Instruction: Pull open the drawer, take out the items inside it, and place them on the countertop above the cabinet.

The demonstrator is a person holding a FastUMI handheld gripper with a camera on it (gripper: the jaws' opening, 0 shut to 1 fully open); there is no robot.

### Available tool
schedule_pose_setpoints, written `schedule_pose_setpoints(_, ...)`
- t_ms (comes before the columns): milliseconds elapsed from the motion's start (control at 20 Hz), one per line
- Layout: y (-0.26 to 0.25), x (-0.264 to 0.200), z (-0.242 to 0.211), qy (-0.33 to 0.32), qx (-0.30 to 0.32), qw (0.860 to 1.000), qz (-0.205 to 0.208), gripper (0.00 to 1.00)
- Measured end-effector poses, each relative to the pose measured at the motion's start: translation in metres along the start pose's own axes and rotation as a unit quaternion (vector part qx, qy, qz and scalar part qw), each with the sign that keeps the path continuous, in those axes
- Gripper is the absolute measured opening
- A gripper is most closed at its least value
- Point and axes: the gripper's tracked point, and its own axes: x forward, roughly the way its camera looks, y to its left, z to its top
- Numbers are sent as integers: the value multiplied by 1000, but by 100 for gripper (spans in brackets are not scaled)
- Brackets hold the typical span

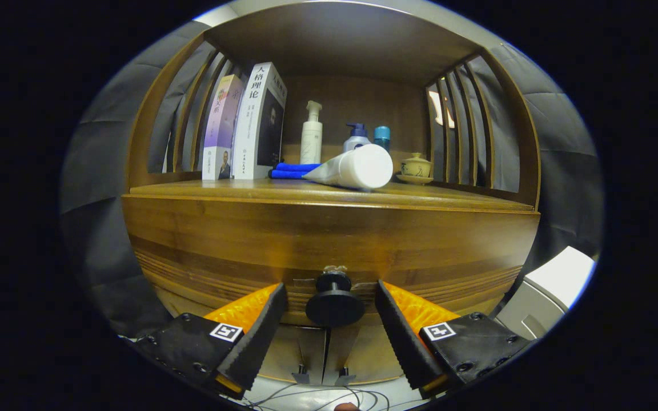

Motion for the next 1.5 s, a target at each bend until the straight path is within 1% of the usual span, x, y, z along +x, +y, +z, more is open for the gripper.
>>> schedule_pose_setpoints(50,-1,0,3,-11,-1,1000,-1,99)
schedule_pose_setpoints(150,-7,-4,-4,-4,-3,1000,-1,98)
schedule_pose_setpoints(250,-10,-21,2,-7,21,1000,12,98)
schedule_pose_setpoints(400,-14,-60,22,-27,35,998,40,98)
schedule_pose_setpoints(700,-32,-141,84,-89,36,994,56,98)
schedule_pose_setpoints(950,-35,-194,118,-119,40,989,71,98)
schedule_pose_setpoints(1100,-32,-222,125,-136,33,987,82,98)
schedule_pose_setpoints(1250,-32,-241,122,-134,21,987,86,98)
schedule_pose_setpoints(1300,-30,-249,119,-132,23,987,90,98)
schedule_pose_setpoints(1400,-27,-264,118,-132,51,985,101,98)
schedule_pose_setpoints(1500,-30,-275,120,-141,63,983,99,98)
